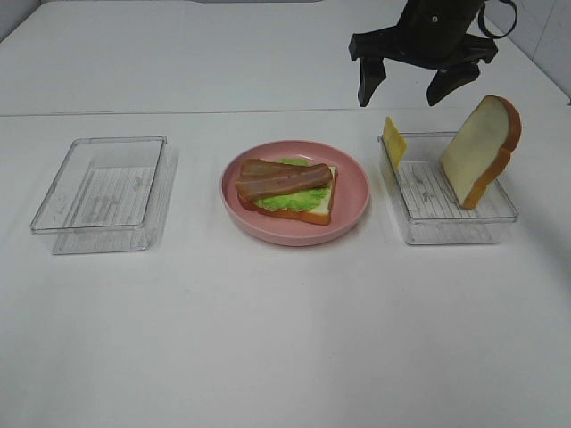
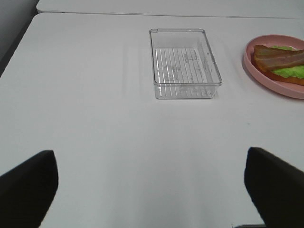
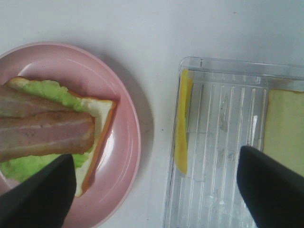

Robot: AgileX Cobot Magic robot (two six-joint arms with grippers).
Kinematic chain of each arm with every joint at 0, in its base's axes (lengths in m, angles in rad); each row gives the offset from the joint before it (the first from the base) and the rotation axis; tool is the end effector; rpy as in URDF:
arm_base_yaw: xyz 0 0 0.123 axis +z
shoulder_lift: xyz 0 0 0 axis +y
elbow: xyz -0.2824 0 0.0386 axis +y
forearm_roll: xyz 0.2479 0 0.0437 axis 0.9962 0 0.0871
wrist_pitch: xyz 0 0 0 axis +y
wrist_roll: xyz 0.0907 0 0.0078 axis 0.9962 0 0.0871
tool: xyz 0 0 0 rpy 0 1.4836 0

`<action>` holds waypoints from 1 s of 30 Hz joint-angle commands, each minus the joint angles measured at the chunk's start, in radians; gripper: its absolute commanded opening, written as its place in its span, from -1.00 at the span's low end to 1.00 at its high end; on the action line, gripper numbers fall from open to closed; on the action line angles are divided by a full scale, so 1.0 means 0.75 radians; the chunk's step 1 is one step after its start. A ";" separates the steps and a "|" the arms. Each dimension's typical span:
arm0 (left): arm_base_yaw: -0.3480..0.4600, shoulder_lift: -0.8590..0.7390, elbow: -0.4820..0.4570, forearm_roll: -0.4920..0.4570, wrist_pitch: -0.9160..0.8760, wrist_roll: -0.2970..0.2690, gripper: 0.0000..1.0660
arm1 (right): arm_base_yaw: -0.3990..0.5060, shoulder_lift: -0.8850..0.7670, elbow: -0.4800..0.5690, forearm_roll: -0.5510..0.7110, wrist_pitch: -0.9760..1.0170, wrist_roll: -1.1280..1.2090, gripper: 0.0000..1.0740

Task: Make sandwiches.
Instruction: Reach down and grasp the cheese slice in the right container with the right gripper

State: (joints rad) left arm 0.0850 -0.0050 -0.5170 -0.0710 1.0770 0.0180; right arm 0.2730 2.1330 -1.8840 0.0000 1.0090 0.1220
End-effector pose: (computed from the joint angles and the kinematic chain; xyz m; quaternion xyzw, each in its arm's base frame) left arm -0.0079 -0.0064 0.2807 -0.0265 0.8508 -0.0084 0.5248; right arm 0.4522 0.1266 0.2387 -0.0739 0.9773 0.0390 0.1948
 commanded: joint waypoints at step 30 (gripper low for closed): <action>0.003 -0.029 0.001 -0.015 -0.008 -0.001 0.88 | -0.128 0.365 -0.240 0.296 0.157 -0.064 0.54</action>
State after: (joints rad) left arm 0.0850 -0.0050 -0.5170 -0.0710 1.0770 0.0180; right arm 0.1770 2.3970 -2.0580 0.2090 1.1110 0.0880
